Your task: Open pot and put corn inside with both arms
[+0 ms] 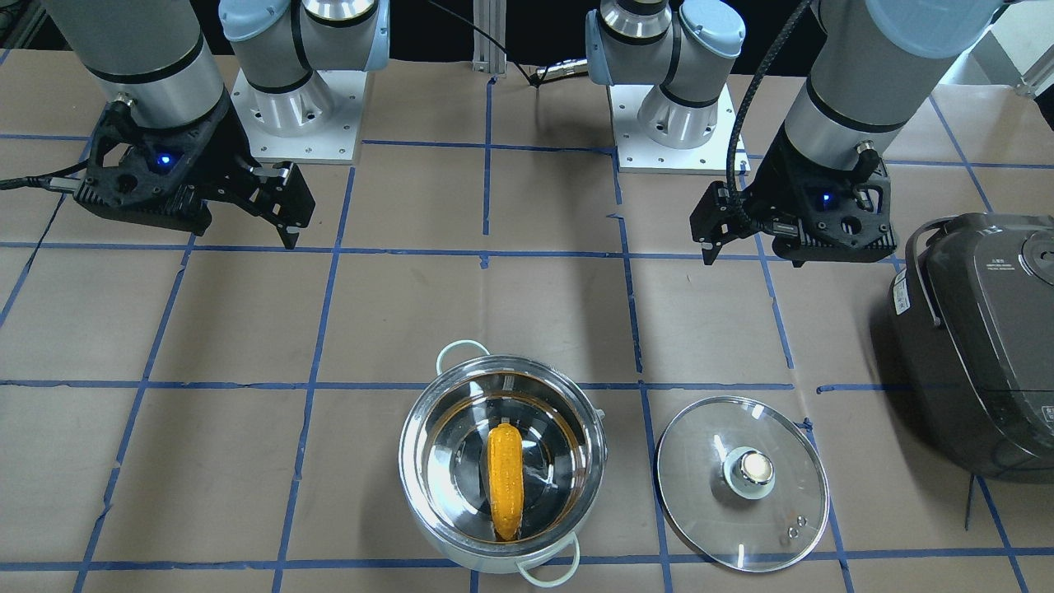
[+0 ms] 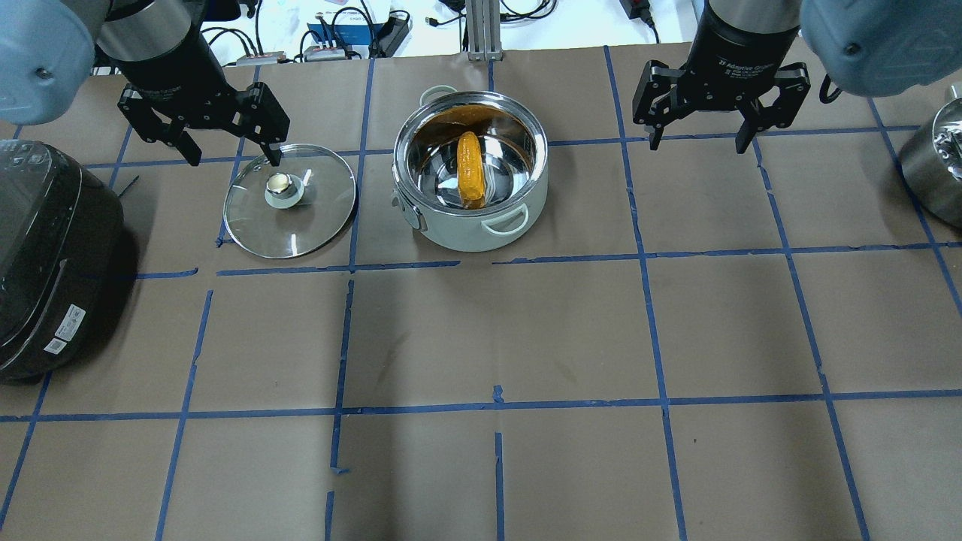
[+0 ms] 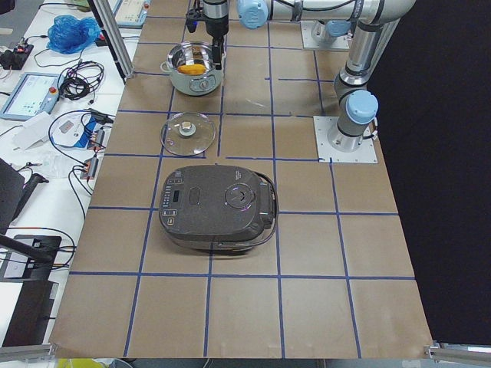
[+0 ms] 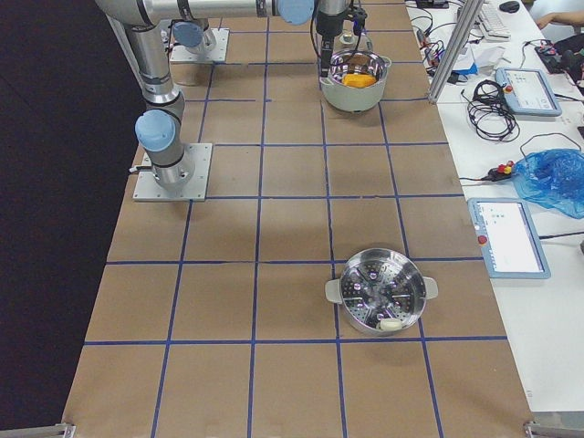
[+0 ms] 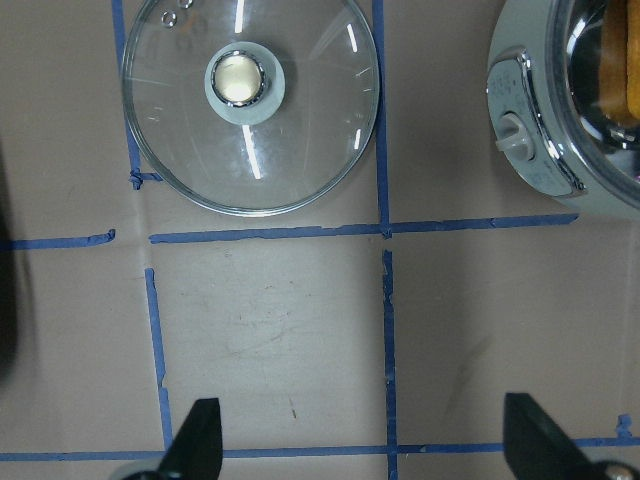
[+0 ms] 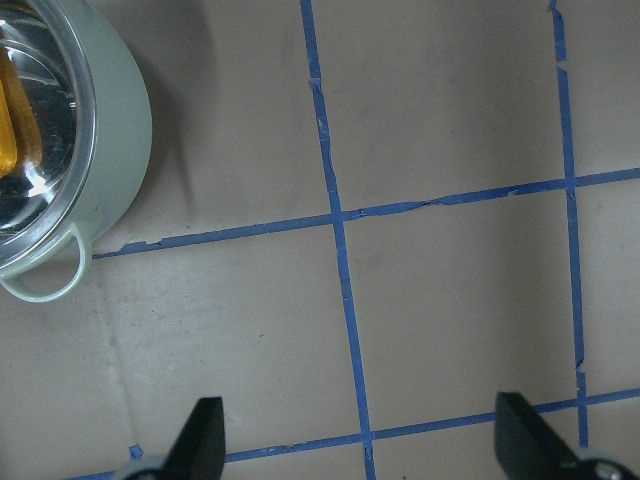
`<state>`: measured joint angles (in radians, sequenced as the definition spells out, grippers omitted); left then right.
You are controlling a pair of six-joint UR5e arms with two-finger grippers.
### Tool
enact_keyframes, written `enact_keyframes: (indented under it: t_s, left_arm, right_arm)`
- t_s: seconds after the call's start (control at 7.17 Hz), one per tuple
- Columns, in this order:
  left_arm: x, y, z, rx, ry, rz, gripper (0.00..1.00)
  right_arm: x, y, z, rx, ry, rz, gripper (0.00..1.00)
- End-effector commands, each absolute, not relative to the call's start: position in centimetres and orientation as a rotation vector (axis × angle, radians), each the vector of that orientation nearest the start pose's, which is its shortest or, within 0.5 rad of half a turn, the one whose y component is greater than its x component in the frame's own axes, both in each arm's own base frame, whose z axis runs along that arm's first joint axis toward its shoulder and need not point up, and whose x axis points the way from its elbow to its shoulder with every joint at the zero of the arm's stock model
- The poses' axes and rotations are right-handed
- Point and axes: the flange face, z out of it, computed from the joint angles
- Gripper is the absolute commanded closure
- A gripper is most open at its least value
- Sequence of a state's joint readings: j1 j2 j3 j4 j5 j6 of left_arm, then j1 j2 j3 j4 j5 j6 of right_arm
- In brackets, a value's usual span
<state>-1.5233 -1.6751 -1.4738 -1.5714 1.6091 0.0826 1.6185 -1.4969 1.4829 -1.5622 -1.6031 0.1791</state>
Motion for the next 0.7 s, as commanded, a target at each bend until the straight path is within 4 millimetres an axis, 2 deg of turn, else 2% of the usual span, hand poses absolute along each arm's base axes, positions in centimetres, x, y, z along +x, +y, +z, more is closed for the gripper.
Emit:
enact_keyframes:
  t_s: [0.0, 0.28, 0.56]
  left_arm:
    - [-10.33, -53.98, 48.45, 0.052, 3.104, 0.006, 0.00]
    - [-10.33, -53.91, 48.46, 0.052, 3.105, 0.006, 0.00]
    - [-10.33, -53.86, 48.54, 0.052, 3.104, 0.004, 0.00]
  right_arm:
    - [16.20, -50.36, 48.98, 0.192, 3.159, -0.021, 0.09]
    - [16.11, -50.66, 49.30, 0.173, 3.162, -0.036, 0.00]
    - [16.00, -51.15, 49.89, 0.180, 3.158, -0.055, 0.00]
